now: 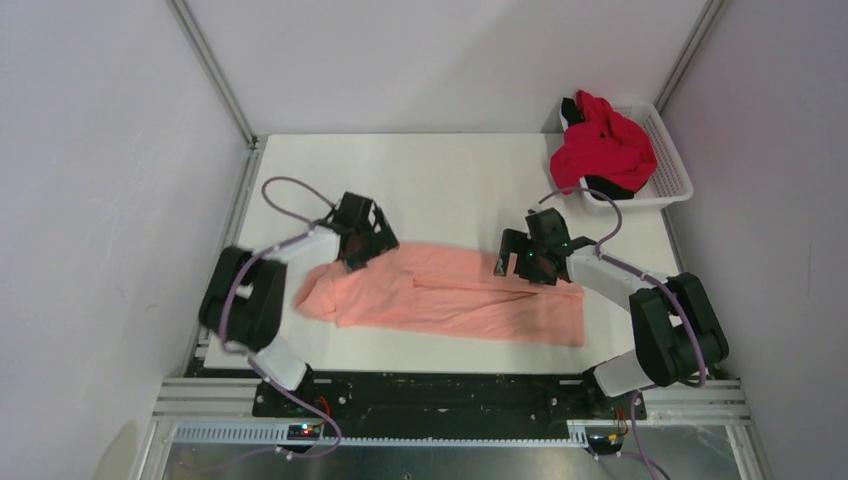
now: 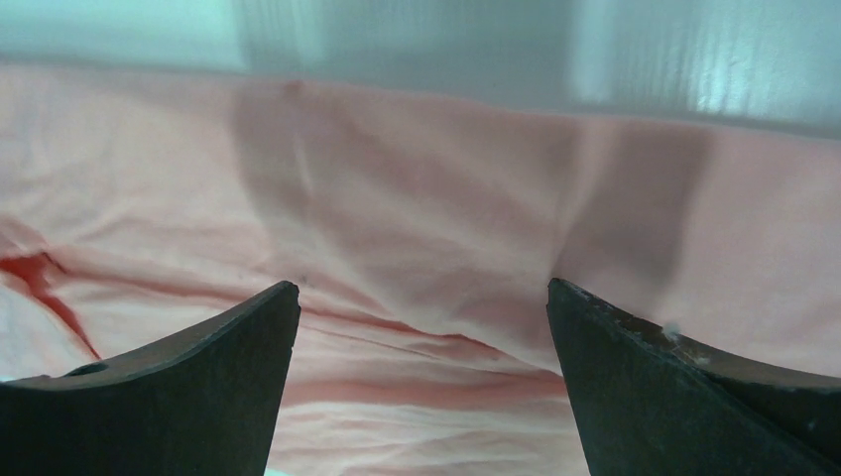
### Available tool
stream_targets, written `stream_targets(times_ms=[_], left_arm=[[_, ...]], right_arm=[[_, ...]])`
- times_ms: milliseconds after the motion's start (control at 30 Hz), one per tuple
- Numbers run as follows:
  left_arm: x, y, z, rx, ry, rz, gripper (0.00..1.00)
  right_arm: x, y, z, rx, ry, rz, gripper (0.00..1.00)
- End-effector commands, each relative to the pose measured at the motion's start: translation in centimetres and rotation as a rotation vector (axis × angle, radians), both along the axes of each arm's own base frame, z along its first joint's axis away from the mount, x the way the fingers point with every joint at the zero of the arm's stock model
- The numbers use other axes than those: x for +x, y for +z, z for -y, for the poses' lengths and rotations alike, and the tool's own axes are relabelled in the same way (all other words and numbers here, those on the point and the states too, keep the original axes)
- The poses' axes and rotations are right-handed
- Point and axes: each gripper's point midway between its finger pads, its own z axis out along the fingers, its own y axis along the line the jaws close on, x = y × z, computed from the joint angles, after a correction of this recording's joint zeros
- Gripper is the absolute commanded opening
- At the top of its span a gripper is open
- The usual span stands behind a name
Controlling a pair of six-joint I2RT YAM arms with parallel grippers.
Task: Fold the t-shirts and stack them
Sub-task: Rotate the tshirt 85 degree
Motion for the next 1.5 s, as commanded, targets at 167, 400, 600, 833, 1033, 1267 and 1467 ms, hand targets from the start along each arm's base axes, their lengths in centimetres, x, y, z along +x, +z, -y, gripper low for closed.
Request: stream_targets(times_ms=[167, 400, 600, 833, 1033, 1267, 1467], left_arm=[[20.3, 1.3, 6.2, -0.352, -0.015, 0.074, 1.00], [33.6, 4.5, 15.5, -0.738, -0.107, 0.236, 1.00], [36.5, 4.9, 15.5, -0.842, -0.014, 0.383, 1.00], [35.1, 17.6, 16.8, -0.842, -0.210, 0.596, 1.00], [22.4, 25.1, 17.9, -0.655, -0.504, 0.559, 1.00], [4.4, 22.2, 11.4, -0.184, -0.423, 0.634, 1.00], [-10.1, 11.3, 10.7, -0.194, -0.528, 0.423, 1.00]], right_arm=[[-8.5, -0.8, -5.8, 0.039, 0.293, -0.131, 0.99], [-14.7, 2.5, -17.2, 0.288, 0.703, -0.089, 0.99], [-13.3, 4.8, -18.9, 0.229, 0.716, 0.026, 0.99], [-10.9, 8.1, -16.6, 0.182, 0.549, 0.174, 0.99], [-10.8, 6.5, -9.4, 0.106, 0.318, 0.129, 0.99], [-13.4, 4.4, -5.9, 0.191, 0.232, 0.041, 0.99], [-14.6, 2.8, -6.2, 0.218, 0.228, -0.047, 0.91]])
